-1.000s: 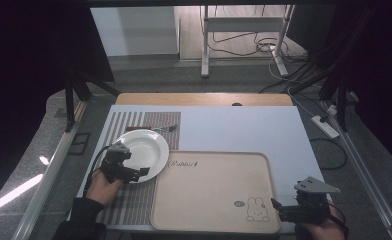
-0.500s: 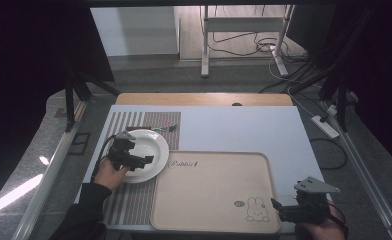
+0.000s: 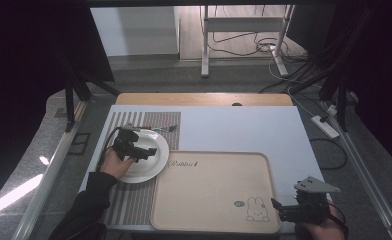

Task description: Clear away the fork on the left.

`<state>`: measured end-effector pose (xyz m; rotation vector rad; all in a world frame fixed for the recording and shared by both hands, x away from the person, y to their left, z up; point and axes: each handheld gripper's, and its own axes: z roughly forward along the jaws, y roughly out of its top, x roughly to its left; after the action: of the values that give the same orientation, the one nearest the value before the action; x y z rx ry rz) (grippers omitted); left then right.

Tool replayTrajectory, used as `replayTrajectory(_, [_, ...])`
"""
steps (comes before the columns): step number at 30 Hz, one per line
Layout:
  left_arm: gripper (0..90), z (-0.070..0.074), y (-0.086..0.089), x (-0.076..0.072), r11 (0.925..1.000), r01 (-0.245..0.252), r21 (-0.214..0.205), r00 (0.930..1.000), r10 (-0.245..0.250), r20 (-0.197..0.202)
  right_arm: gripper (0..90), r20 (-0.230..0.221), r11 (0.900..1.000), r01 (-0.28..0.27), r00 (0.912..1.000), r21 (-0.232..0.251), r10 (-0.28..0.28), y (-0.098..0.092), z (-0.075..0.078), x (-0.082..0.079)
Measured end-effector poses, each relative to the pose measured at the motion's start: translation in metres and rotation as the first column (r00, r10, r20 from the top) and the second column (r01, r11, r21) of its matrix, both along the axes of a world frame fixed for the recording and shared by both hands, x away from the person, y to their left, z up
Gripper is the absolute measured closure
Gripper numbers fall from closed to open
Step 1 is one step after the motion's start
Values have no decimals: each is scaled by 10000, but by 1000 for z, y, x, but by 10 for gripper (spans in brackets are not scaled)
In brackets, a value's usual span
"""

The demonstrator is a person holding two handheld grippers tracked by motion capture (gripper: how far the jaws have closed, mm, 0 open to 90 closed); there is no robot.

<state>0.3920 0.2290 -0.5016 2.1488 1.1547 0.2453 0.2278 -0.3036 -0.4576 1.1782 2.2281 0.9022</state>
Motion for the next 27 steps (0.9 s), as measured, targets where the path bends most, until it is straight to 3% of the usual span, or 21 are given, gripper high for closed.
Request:
replayTrajectory(20, [2,-2,-6,48,9998,-32,218,9999,35,-114,0,-46,10000,-19,10000,-10,19,0,0,1])
replayTrajectory(27, [107,2,-9,61,9999,-10,139,9999,12,-106,0,-62,10000,-28,10000,3,28,0,0,1])
